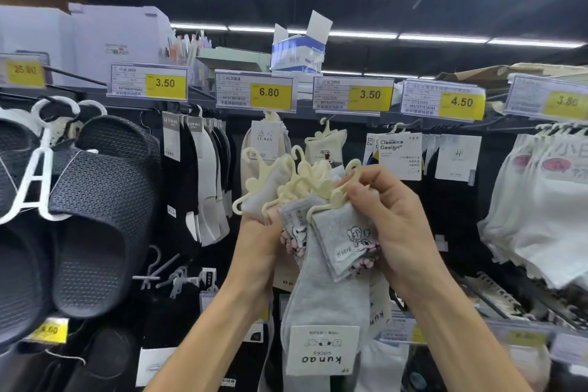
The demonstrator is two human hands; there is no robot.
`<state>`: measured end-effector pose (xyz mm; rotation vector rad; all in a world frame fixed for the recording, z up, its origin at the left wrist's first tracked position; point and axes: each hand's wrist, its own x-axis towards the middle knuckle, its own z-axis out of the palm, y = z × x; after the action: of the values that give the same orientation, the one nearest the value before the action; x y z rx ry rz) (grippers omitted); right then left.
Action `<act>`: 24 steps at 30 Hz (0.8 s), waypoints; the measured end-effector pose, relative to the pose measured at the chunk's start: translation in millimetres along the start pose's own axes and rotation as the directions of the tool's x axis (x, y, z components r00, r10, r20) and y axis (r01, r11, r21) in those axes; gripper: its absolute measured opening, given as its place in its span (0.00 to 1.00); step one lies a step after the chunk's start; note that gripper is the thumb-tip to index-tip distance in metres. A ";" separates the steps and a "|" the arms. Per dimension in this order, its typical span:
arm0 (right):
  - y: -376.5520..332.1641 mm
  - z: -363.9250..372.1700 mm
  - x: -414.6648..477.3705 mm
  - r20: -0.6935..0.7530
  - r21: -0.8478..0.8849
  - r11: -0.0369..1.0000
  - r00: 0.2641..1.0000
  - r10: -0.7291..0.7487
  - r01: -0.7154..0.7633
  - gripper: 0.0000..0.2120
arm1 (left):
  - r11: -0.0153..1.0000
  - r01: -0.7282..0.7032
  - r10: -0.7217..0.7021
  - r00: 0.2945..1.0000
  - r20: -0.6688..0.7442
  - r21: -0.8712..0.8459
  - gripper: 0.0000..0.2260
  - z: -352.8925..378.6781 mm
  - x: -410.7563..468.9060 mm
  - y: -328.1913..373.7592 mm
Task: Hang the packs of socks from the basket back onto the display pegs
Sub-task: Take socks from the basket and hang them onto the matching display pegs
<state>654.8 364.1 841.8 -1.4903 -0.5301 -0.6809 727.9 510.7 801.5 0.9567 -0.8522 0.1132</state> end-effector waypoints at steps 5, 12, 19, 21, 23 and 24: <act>1.3 -2.2 2.9 0.032 -0.068 0.998 0.999 -0.008 0.010 0.06 | 0.998 0.055 -0.055 0.998 0.002 0.024 0.33 -1.7 4.5 -7.4; 3.1 -4.5 5.6 0.212 -0.123 0.986 0.973 -0.088 0.116 0.02 | 0.999 0.037 -0.040 0.996 -0.082 -0.038 0.30 -7.5 -1.8 -10.9; 9.5 -3.7 12.2 0.019 0.037 0.996 0.996 -0.084 0.083 0.07 | 0.985 -0.155 0.167 0.970 -0.178 0.079 0.18 -14.6 10.9 -9.4; 7.2 -10.3 18.6 -0.088 0.011 0.999 0.995 -0.039 0.040 0.10 | 0.991 -0.134 0.136 0.961 -0.240 0.023 0.15 -25.3 10.1 -8.1; 3.9 -20.3 29.3 -0.195 -0.071 0.997 0.981 0.003 -0.017 0.09 | 0.990 -0.137 0.136 0.942 -0.305 0.020 0.12 -40.6 9.7 -4.3; 2.6 -25.4 37.2 -0.242 -0.129 0.991 0.970 0.008 -0.040 0.08 | 0.988 -0.152 0.156 0.938 -0.311 0.039 0.11 -47.1 10.3 0.0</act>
<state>680.8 335.6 865.1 -1.5090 -0.2841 -0.8783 762.6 543.5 795.1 0.8557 -0.6312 0.3971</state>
